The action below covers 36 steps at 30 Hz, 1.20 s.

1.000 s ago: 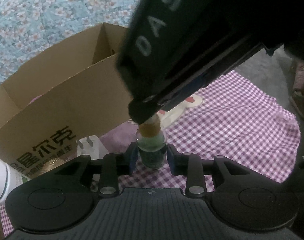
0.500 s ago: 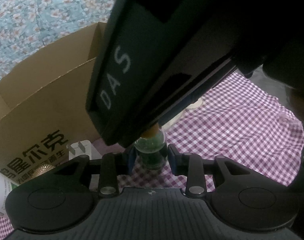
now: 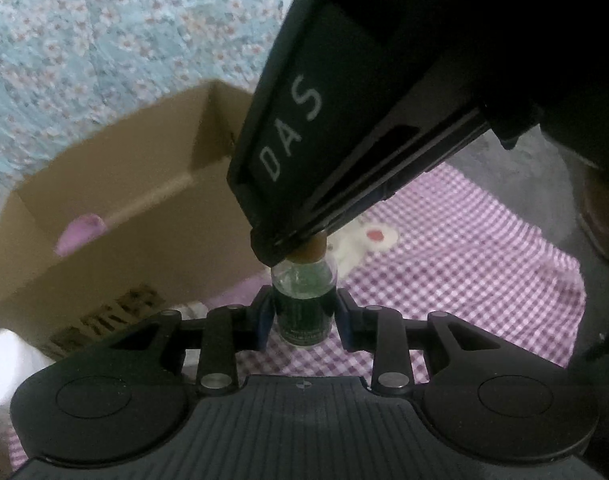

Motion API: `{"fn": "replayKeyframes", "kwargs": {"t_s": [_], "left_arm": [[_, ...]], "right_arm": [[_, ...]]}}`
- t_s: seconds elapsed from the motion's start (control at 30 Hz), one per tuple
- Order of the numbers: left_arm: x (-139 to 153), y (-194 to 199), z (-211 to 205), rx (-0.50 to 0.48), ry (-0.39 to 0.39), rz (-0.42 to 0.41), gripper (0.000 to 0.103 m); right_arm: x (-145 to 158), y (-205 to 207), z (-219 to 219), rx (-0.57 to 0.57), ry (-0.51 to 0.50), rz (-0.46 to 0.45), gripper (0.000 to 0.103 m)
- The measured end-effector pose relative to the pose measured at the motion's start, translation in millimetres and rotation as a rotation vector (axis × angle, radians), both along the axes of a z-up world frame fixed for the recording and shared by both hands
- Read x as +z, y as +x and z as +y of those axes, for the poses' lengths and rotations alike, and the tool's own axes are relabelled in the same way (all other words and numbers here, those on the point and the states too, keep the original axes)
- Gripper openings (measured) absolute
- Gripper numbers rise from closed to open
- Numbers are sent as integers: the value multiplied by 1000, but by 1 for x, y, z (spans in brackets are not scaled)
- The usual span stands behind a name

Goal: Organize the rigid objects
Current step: 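Lift the green dropper bottle and carry it toward the cardboard box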

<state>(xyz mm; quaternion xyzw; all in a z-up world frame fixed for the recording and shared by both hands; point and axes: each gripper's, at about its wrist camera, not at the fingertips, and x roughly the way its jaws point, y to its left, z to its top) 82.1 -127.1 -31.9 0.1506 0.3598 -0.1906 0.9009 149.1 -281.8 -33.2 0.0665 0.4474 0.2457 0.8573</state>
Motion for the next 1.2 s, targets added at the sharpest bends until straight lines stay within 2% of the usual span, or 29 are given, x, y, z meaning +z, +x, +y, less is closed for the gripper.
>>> {"fn": "replayKeyframes", "kwargs": {"t_s": [0.17,0.33,0.53,0.8,0.97,1.2], "left_arm": [[44,1,13,36,-4,-59,31],[82,29,27,99,-13,-74,31],[92,88,43,176,-20,-14,31],[60,172,61,302,-70,150,31],[38,206,67,378,-71,190,32],[19,232,78,454,-66,259,33]], "right_arm": [[45,-6,11,54,8,-94,22],[88,14,30,114,40,-149,22],[109,73,65,148,73,-110,22],[72,154,97,154,69,1,22],[44,204,107,149,76,42,22],[8,241,119,144,51,67,22]]}}
